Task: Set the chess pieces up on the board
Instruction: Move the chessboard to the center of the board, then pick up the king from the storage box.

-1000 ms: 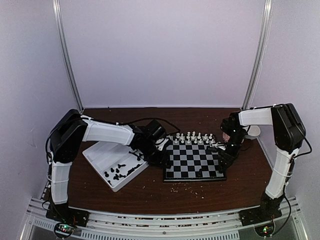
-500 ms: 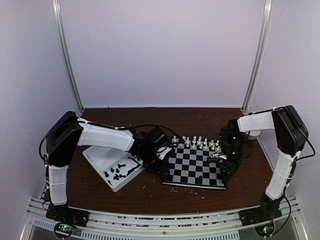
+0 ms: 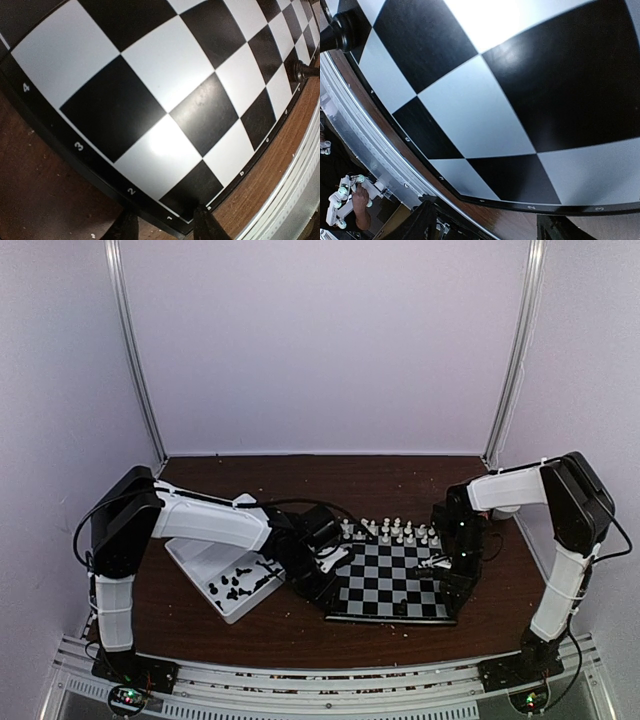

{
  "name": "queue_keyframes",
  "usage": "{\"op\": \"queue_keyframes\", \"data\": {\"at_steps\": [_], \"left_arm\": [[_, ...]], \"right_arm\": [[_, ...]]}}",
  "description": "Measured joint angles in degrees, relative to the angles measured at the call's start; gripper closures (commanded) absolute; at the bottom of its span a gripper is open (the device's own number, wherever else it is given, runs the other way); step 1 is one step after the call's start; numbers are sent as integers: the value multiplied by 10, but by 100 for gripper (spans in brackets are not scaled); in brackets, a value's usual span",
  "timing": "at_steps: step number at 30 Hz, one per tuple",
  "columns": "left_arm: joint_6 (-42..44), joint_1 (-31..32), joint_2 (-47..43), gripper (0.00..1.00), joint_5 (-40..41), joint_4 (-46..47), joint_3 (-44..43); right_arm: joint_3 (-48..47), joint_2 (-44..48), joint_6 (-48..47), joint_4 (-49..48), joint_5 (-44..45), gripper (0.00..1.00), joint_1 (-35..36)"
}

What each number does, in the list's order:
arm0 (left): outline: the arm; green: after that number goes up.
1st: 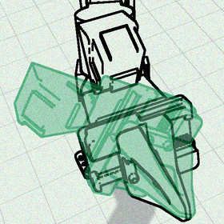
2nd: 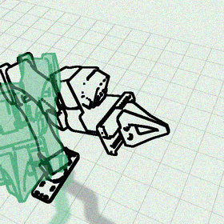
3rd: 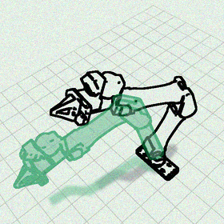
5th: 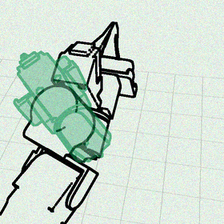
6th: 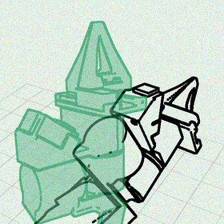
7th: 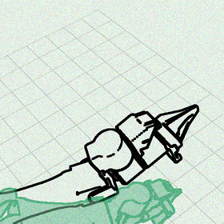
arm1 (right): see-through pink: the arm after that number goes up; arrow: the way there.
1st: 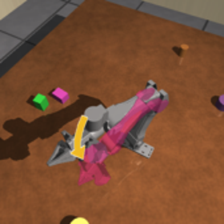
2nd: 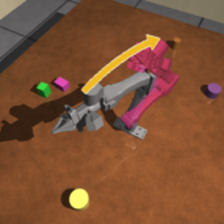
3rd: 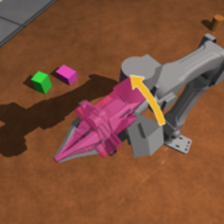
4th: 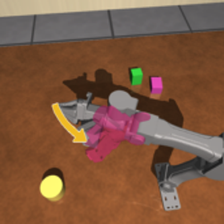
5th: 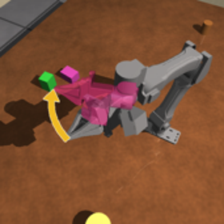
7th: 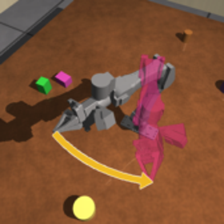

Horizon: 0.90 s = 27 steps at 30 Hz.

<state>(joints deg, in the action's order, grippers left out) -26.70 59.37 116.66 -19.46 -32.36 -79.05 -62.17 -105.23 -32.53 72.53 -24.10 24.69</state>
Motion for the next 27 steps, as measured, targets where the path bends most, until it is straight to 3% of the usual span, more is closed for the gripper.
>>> {"op": "queue_keyframes", "data": {"at_steps": [7, 14, 21, 27], "left_arm": [[15, 5, -25, 59, 9, -3, 11], [74, -4, -174, 58, 41, -15, -12], [114, -119, -233, 59, 122, -24, -30], [260, -202, -181, 58, 117, -77, -31]], "right_arm": [[6, 21, -5, 2, -3, 25, 1], [-39, 130, -21, 27, -10, 24, -24], [-97, 216, 9, -32, 6, 30, -45], [-94, 226, 39, -137, -55, 34, -45]]}}
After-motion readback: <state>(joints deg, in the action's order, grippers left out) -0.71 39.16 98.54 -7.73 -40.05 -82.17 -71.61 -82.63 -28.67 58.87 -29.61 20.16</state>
